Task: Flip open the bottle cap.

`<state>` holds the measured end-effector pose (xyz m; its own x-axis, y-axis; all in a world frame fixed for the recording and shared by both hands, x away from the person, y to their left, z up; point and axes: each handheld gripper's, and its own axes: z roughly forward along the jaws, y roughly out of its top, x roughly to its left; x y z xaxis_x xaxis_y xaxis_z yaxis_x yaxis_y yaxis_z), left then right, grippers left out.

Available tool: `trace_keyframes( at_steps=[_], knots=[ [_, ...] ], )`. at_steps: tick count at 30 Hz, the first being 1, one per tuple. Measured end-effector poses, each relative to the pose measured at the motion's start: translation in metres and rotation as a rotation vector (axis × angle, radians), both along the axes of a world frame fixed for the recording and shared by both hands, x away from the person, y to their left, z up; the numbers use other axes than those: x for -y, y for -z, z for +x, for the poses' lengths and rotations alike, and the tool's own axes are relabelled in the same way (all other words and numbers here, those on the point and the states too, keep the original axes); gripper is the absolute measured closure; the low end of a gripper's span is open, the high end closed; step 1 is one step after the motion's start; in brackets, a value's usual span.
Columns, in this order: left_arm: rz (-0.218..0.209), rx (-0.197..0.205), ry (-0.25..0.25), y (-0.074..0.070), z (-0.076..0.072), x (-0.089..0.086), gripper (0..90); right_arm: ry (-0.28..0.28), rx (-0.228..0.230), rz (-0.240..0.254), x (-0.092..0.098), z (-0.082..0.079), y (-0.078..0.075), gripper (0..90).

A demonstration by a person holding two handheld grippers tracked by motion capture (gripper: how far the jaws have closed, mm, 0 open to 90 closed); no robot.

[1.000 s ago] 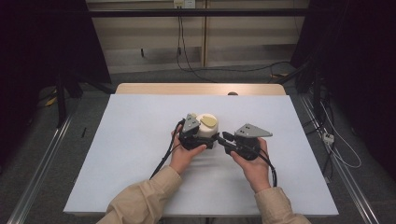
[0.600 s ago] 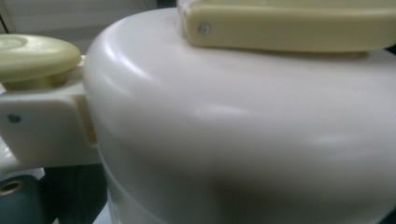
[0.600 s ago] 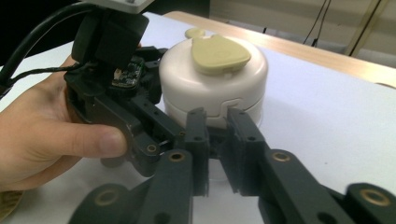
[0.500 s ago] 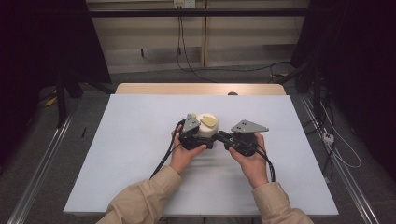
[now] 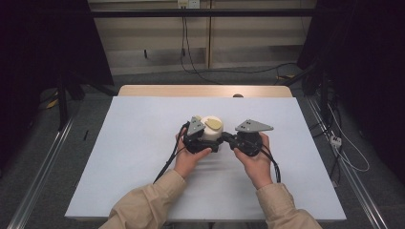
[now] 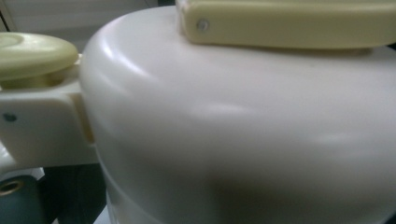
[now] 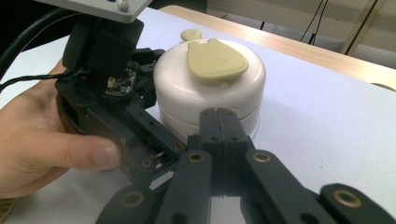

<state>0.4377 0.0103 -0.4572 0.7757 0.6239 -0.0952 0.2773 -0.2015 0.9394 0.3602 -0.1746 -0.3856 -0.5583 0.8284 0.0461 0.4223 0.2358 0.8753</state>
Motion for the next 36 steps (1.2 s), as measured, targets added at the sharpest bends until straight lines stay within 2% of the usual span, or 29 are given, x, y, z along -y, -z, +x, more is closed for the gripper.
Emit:
trace_keyframes(
  at_steps=[10, 18, 23, 30, 36],
  knots=[
    [0.002, 0.002, 0.001, 0.000, 0.000, 0.000, 4.8, -0.005, 0.008, -0.021, -0.004, 0.008, -0.005, 90.0],
    [0.014, 0.007, 0.007, 0.000, 0.000, -0.001, 4.8, -0.010, 0.012, -0.017, -0.004, 0.012, -0.006, 90.0],
    [0.008, 0.003, 0.007, 0.001, 0.000, 0.000, 4.6, -0.020, 0.019, -0.041, -0.006, 0.014, -0.010, 90.0],
    [0.021, 0.013, 0.009, 0.001, -0.001, 0.000, 4.6, -0.028, 0.029, -0.037, -0.007, 0.016, -0.012, 90.0],
    [0.028, 0.017, 0.009, 0.001, 0.000, 0.001, 4.5, -0.012, 0.028, -0.034, -0.007, 0.019, -0.013, 90.0]
  ],
)
